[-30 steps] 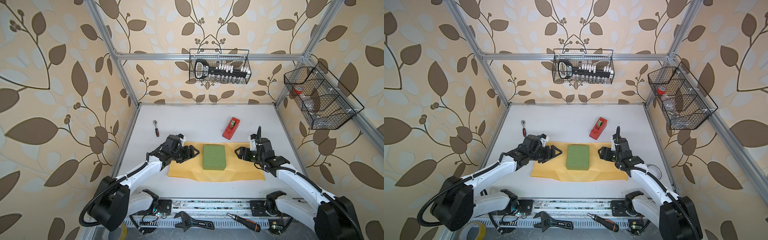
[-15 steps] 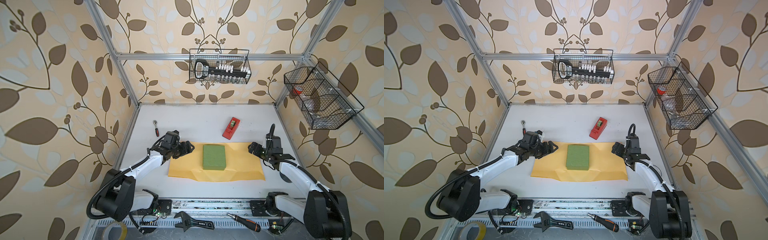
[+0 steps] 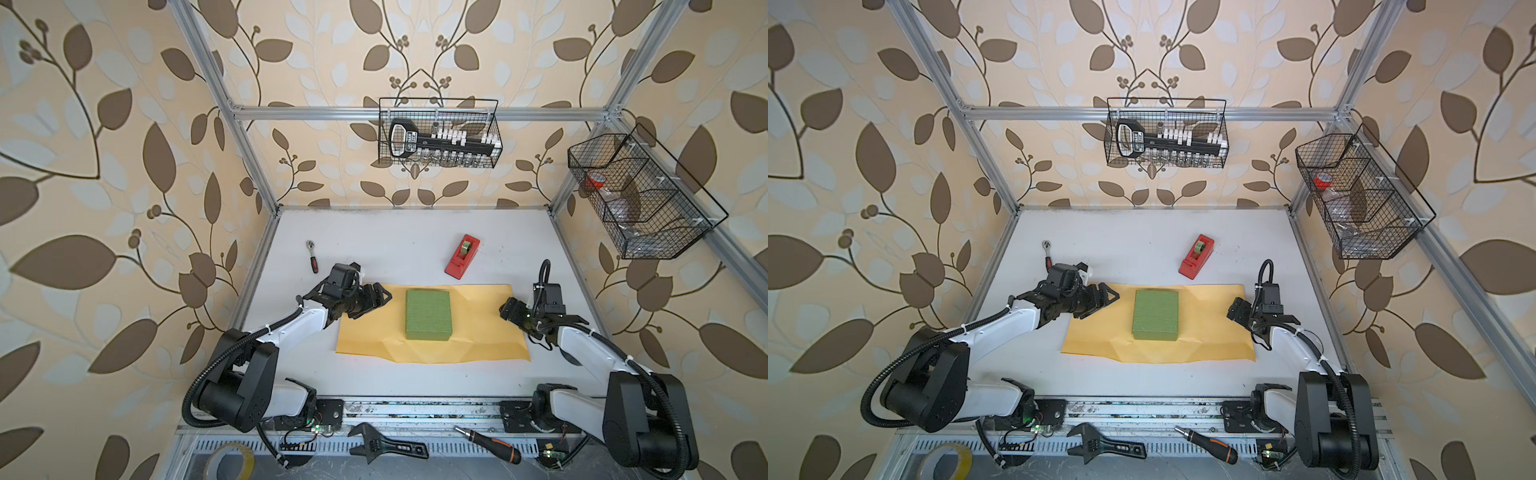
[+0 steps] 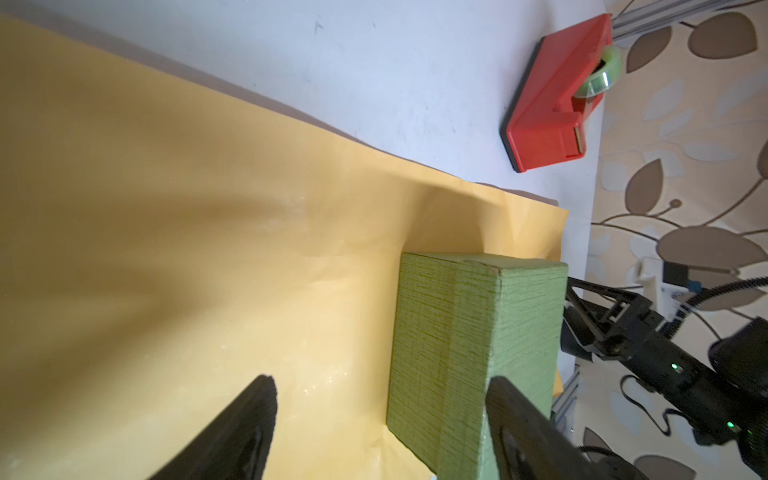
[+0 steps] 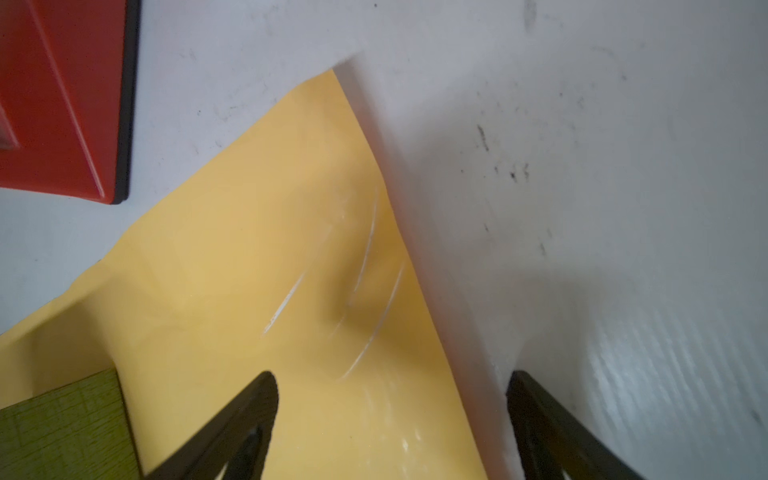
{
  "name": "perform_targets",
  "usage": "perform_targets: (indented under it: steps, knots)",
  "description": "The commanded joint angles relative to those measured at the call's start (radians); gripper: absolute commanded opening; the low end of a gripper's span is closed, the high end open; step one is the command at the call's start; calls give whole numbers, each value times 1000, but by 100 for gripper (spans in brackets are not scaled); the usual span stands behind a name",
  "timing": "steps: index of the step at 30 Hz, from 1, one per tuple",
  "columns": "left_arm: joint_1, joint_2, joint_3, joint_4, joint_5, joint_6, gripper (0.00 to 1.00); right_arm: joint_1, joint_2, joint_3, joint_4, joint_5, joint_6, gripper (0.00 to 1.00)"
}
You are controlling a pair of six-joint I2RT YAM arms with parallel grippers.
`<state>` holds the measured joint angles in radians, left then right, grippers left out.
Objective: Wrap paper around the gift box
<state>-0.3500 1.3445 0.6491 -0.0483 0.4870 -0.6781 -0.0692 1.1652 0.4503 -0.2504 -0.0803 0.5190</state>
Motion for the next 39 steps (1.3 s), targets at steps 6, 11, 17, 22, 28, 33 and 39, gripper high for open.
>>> perform_targets:
  steps: [6, 11, 17, 22, 28, 33, 39]
  knots:
    - [-107, 74, 24, 224, 195, -128, 83, -27, 6, -45, -5, -73, -3, 84]
    - [-176, 158, 67, 218, 184, -134, 84, -28, 20, -50, 11, -92, -10, 83]
    - [-210, 192, 78, 273, 212, -170, 83, -29, 25, -64, 32, -108, -7, 82]
    - [-212, 210, 95, 260, 202, -164, 82, -28, 22, -68, 36, -122, -7, 81]
    - [-223, 191, 126, 183, 161, -115, 82, -29, 15, -71, 37, -126, -7, 80]
    - [-221, 180, 136, 123, 125, -91, 82, -28, 8, -80, 42, -132, -1, 78]
    - [-219, 119, 145, 8, 0, -29, 84, -29, -39, -96, 43, -118, 7, 73]
